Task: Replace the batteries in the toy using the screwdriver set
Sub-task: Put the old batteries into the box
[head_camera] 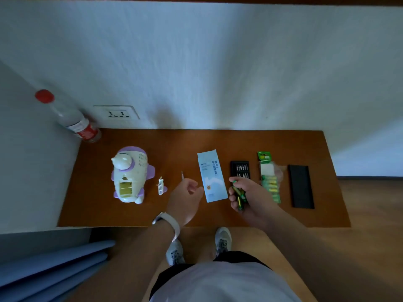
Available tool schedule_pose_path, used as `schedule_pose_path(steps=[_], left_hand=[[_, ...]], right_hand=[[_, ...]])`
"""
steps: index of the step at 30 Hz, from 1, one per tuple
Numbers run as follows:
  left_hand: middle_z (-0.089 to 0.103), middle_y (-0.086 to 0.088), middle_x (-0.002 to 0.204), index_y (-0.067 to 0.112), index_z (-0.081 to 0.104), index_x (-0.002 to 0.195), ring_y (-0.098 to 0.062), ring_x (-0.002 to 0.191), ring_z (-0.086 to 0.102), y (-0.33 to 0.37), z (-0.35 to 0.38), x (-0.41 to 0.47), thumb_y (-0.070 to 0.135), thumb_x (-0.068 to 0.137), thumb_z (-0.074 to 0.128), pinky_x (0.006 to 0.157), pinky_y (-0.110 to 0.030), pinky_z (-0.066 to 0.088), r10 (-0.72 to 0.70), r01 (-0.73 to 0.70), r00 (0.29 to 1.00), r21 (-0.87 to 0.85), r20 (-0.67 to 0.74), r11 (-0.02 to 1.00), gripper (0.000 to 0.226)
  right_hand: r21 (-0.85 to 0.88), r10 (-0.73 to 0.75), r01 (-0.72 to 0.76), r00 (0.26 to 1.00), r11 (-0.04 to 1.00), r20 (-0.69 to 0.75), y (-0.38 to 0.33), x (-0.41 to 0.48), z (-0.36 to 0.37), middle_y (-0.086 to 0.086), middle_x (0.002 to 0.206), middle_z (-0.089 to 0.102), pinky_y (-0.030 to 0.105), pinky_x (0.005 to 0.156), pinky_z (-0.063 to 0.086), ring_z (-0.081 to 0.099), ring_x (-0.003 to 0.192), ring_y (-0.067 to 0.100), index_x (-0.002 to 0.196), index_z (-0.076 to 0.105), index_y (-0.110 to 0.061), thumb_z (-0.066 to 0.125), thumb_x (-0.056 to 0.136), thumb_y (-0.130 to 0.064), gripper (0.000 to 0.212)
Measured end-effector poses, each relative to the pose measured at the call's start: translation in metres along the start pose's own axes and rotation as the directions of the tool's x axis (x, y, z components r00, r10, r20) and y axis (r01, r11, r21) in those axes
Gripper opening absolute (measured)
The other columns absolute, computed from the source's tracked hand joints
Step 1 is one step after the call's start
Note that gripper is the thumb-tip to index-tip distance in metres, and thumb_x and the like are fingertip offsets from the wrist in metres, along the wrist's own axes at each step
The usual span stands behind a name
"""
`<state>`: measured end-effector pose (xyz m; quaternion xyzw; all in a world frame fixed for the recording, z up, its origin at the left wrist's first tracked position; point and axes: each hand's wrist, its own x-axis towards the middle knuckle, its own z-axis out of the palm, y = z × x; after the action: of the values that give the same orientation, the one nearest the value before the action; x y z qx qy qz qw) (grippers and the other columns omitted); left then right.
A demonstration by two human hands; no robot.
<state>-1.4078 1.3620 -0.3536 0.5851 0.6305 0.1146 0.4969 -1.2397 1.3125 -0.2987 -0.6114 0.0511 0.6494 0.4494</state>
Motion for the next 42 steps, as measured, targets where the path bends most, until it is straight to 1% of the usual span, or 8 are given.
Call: schedule_pose_path(steps=[4,10,15,22,26,31,37,42], left_hand=[[0.055,0.010,0.111,0.025,0.049,0.111,-0.015,0.098,0.059,0.020,0.030,0.024,0.031,0.097,0.060,0.055,-0.010,0.049,-0.034,0.037,0.998,0.055,-0.046,0.998,0.018],[0.057,0.004,0.116,0.034,0.042,0.111,-0.022,0.106,0.060,0.024,0.060,0.062,0.069,0.069,0.060,0.083,-0.046,0.059,-0.087,0.125,0.974,0.178,-0.207,0.976,0.058],[0.048,-0.008,0.130,0.012,0.037,0.140,-0.029,0.120,0.050,0.042,0.084,0.062,0.060,0.079,0.070,0.095,-0.047,0.049,-0.092,0.188,0.960,0.365,-0.264,0.912,0.084],[0.044,-0.010,0.132,0.012,0.034,0.139,-0.031,0.123,0.045,0.039,0.095,0.076,0.057,0.077,0.071,0.094,-0.046,0.047,-0.034,0.179,0.963,0.538,-0.268,0.823,0.085],[0.045,-0.004,0.126,0.015,0.036,0.142,-0.025,0.119,0.047,0.040,0.083,0.069,0.049,0.076,0.072,0.095,-0.045,0.052,-0.030,0.092,0.979,0.302,-0.203,0.949,0.083],[0.053,0.008,0.119,0.022,0.040,0.142,-0.010,0.106,0.058,0.062,0.056,0.027,0.018,0.084,0.076,0.069,-0.017,0.054,0.095,-0.097,0.995,-0.138,-0.024,0.986,0.068],[0.061,0.003,0.125,0.024,0.039,0.145,-0.016,0.115,0.061,0.083,0.007,-0.018,0.032,0.061,0.080,0.101,-0.039,0.051,0.256,-0.155,0.943,-0.402,0.213,0.903,0.094],[0.065,-0.003,0.125,0.017,0.049,0.139,-0.022,0.116,0.062,0.096,-0.024,-0.040,0.023,0.059,0.080,0.097,-0.036,0.052,0.372,-0.144,0.857,-0.527,0.356,0.837,0.086]], right_hand=[[0.008,-0.025,0.025,0.999,1.000,0.032,-0.015,0.007,-0.030,0.010,0.071,0.054,0.026,0.049,0.037,0.048,0.058,0.018,0.117,0.059,-0.008,0.041,0.098,-0.006,0.026],[0.059,-0.021,0.018,0.999,0.998,0.046,-0.035,0.015,-0.074,0.009,0.072,0.054,0.028,0.052,0.039,0.048,0.059,0.018,0.120,0.059,-0.008,0.041,0.100,-0.006,0.027],[0.108,-0.014,0.010,0.999,0.994,0.035,-0.041,0.019,-0.095,0.009,0.074,0.055,0.027,0.054,0.040,0.049,0.061,0.017,0.123,0.057,-0.006,0.042,0.100,-0.007,0.027],[0.116,-0.006,0.003,1.000,0.993,0.027,-0.043,0.020,-0.107,0.009,0.073,0.057,0.028,0.055,0.040,0.051,0.061,0.018,0.120,0.059,-0.007,0.044,0.100,-0.007,0.025],[0.130,-0.028,0.024,0.999,0.991,0.027,-0.046,0.016,-0.104,0.008,0.072,0.057,0.028,0.056,0.041,0.051,0.062,0.018,0.118,0.059,-0.008,0.044,0.100,-0.007,0.024],[0.166,-0.121,0.105,0.989,0.980,0.083,-0.060,0.000,-0.083,0.008,0.075,0.058,0.029,0.058,0.042,0.053,0.064,0.017,0.115,0.060,-0.010,0.045,0.099,-0.006,0.022],[0.241,-0.326,0.283,0.931,0.928,0.163,-0.085,-0.038,-0.038,0.009,0.075,0.058,0.028,0.054,0.043,0.053,0.062,0.017,0.117,0.057,-0.008,0.044,0.099,-0.002,0.023],[0.284,-0.460,0.387,0.848,0.877,0.264,-0.102,-0.078,0.000,0.010,0.075,0.059,0.027,0.056,0.044,0.054,0.064,0.017,0.114,0.060,-0.009,0.046,0.097,0.001,0.024]])
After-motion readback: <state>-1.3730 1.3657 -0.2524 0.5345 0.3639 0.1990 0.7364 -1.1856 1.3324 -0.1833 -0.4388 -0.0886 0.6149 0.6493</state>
